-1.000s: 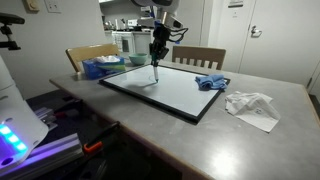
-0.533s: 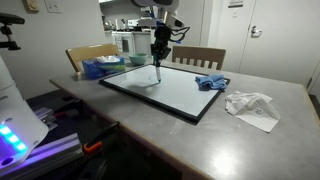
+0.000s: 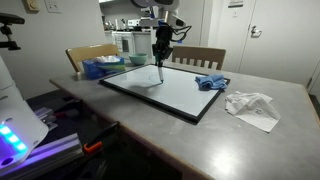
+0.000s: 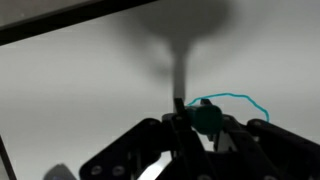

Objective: Use the marker in the bowl to draw a circle on the white board then put it back

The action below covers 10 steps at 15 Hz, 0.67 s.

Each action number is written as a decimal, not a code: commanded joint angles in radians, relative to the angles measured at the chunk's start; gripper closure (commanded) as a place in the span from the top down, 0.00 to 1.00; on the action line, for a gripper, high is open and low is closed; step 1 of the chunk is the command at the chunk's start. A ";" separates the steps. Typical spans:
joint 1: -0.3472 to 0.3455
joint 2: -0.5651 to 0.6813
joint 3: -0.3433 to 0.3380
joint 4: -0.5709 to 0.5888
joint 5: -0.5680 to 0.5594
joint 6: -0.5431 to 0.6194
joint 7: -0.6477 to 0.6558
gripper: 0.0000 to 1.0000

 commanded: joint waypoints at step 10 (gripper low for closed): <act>-0.009 0.065 -0.008 0.056 -0.065 0.024 -0.012 0.05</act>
